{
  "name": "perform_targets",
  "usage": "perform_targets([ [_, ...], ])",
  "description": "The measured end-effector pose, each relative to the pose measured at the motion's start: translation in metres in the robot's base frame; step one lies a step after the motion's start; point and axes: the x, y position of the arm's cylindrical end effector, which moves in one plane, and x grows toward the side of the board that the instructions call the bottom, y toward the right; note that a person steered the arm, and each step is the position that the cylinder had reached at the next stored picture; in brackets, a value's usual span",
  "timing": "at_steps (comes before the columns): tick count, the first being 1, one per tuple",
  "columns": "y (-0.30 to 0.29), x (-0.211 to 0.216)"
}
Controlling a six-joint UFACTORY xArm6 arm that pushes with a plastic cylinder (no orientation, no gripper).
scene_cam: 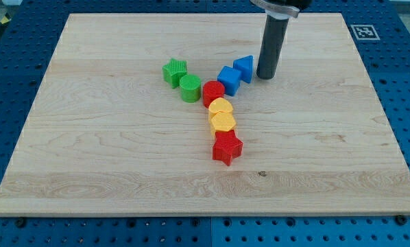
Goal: Push the blue triangle to the top of the blue cube
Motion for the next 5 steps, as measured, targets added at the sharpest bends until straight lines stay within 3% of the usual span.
perform_targets([
  [5,-0.021,0.004],
])
